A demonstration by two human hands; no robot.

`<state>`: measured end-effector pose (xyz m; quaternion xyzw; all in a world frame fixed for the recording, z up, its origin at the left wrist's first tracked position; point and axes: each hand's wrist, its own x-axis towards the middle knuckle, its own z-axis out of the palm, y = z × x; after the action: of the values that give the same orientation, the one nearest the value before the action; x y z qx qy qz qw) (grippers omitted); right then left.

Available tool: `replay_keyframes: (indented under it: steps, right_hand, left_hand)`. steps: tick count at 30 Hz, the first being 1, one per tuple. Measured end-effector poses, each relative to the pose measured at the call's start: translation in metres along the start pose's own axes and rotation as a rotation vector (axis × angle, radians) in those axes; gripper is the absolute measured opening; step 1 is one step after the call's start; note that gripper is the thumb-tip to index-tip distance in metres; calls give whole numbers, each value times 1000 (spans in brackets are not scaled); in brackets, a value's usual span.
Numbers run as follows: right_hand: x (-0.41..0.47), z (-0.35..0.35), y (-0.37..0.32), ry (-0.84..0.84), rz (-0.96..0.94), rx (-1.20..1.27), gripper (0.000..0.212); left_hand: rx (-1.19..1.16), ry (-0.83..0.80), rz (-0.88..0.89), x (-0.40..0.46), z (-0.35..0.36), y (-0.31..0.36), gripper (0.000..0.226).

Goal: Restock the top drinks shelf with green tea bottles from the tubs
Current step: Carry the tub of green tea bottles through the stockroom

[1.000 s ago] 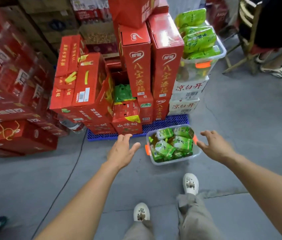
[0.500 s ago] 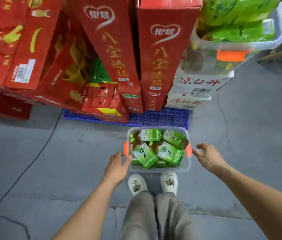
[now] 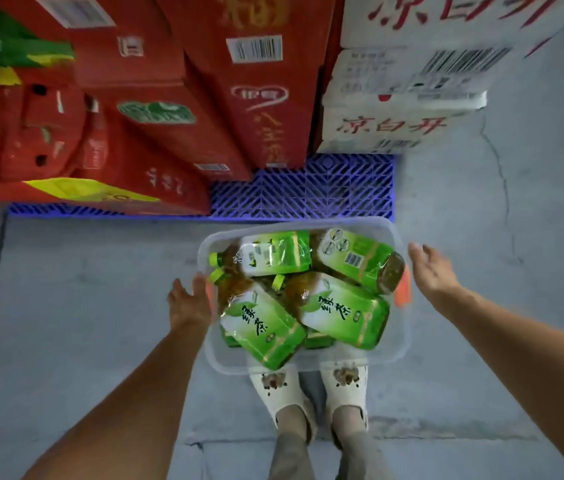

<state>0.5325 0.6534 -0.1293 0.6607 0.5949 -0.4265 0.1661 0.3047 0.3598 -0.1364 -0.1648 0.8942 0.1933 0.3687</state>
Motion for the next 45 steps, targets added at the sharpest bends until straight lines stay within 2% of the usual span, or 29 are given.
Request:
replay_keyframes:
  steps: [2, 4, 7, 9, 11, 15, 19, 24, 28, 30, 33, 36, 39, 42, 45]
  right_hand:
    - [19, 11, 7, -30, 118, 45, 74]
    - [30, 19, 10, -101, 233, 99, 79]
    - [37, 27, 13, -101, 276, 173, 84]
    - [35, 29, 14, -47, 274, 198, 97]
    - [37, 31, 16, -57, 260, 231, 110]
    - [27, 30, 13, -175, 252, 236, 101]
    - [23, 22, 13, -211, 216, 178, 137]
    - [12, 16, 22, -199, 240, 183, 129]
    - [-24, -4, 11, -195, 231, 149, 85]
    - [-42, -17, 10, -189, 242, 131, 90]
    - [-77, -42, 7, -195, 249, 96, 111]
    - [-121, -70, -3, -205, 211, 99, 100]
    - [-167, -100, -14, -220, 183, 58, 109]
    - [-212, -127, -24, -215, 144, 59, 95]
    - [-246, -149, -29, -185, 119, 23, 94]
  left_hand:
    - [-82, 30, -103, 25, 14, -7, 64]
    - [-207, -6, -220, 47, 24, -13, 71]
    - [-322, -40, -320, 65, 27, -22, 84]
    - [-301, -21, -323, 65, 22, -25, 87]
    - [-318, -78, -311, 56, 18, -22, 84]
    - [-344, -256, -255, 35, 18, -18, 94]
    - [-182, -253, -186, 28, 13, -17, 89]
    - [-131, -252, -160, 3, 4, -19, 71]
    - [-138, -254, -172, -26, -13, -20, 66]
    - [-147, -263, -170, -46, -24, -23, 69]
    - [-141, -266, -193, -85, -48, -25, 78]
    - [-164, -270, -197, -129, -77, -25, 82]
    - [-193, -260, -191, -175, -109, -23, 84]
    - [-207, -259, -189, -220, -142, -25, 87]
    - [-268, -252, -194, -259, -172, -33, 87]
